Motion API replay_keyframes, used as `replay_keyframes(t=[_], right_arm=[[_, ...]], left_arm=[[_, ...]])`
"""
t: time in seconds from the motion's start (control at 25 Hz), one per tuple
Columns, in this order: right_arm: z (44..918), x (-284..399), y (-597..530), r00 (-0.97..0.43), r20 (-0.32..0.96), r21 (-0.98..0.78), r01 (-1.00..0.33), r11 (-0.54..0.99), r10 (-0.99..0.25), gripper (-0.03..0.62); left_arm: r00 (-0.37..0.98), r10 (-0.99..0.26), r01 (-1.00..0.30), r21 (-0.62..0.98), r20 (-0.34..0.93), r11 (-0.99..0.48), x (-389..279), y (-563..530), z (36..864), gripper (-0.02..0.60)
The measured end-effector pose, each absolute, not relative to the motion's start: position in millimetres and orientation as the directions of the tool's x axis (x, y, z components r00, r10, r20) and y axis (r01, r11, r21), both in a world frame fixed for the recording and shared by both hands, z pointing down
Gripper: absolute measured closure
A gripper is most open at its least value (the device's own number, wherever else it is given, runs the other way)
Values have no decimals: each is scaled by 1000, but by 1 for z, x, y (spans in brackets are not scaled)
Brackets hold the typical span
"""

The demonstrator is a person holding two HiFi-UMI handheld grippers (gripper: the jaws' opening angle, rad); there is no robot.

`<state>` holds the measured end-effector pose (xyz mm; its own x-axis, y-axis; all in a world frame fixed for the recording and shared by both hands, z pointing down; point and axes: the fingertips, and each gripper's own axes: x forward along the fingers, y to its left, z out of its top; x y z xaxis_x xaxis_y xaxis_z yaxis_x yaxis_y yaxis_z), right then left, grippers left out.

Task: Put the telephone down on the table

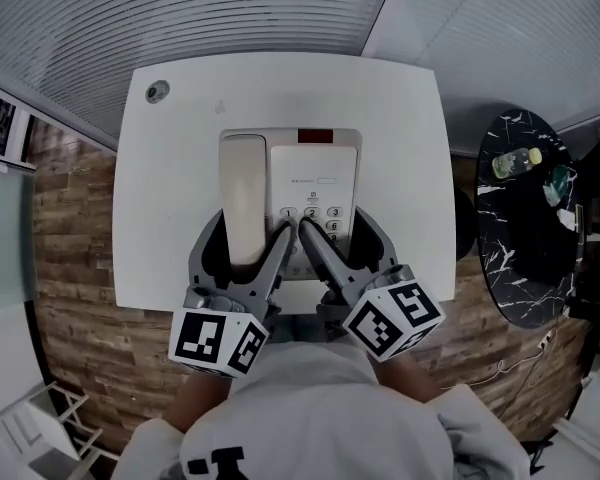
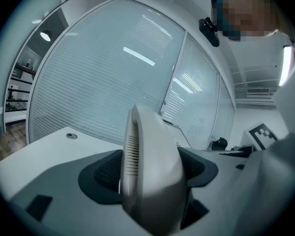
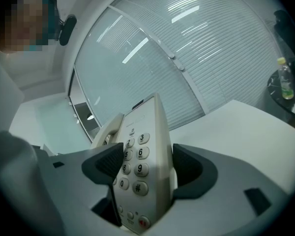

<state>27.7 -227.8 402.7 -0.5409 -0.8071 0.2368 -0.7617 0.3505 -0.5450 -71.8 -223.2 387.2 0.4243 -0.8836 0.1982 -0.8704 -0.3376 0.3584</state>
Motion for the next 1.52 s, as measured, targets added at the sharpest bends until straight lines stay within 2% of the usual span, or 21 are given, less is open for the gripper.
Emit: replay_keyframes(t=[1.52], right_arm=[[497, 26, -234, -520, 408, -575, -785, 231, -750, 269]], left_arm=[[422, -821, -864, 443, 385, -237, -73, -232, 484, 229]])
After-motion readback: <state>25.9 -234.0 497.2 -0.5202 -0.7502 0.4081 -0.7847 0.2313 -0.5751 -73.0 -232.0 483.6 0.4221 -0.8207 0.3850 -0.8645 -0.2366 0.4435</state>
